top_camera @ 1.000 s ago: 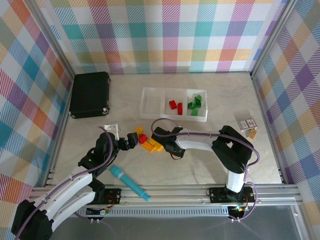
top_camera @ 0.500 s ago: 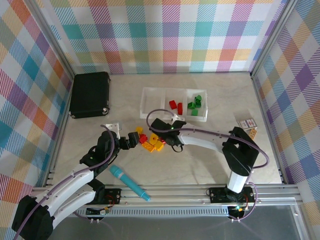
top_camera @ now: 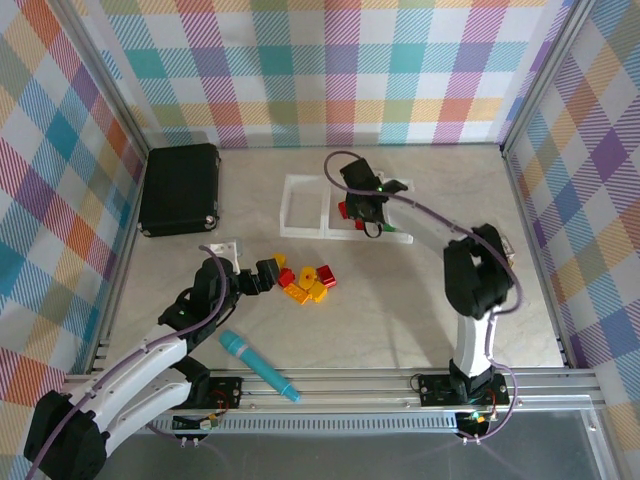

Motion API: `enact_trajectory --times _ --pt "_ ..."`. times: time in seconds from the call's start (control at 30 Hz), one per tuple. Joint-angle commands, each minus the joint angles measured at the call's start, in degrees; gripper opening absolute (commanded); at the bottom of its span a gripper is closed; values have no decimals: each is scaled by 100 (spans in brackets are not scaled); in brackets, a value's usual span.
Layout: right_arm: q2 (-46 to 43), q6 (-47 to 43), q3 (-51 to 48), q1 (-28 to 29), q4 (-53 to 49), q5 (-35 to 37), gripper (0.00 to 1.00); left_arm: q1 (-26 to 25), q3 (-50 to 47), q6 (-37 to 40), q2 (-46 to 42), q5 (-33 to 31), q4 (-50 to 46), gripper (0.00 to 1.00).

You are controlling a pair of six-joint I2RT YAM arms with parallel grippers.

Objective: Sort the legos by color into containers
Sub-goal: Place the lego in the container.

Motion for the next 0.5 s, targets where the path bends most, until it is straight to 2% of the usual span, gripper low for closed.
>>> enact_trajectory --times 0.0,0.13,0.27,0.47 --pt "473 -804 793 -93 -268 -664 19 7 245 -113 -70 30 -174 100" --pt "1135 -1138 1730 -178 -777 -707 22 -2 247 -135 -62 9 -234 99" --pt "1477 -1237 2158 -297 -972 -972 39 -9 294 -218 -17 -39 -313 100" --pt "1434 -1270 2076 -368 -920 -1222 60 -19 441 -231 199 101 -348 100"
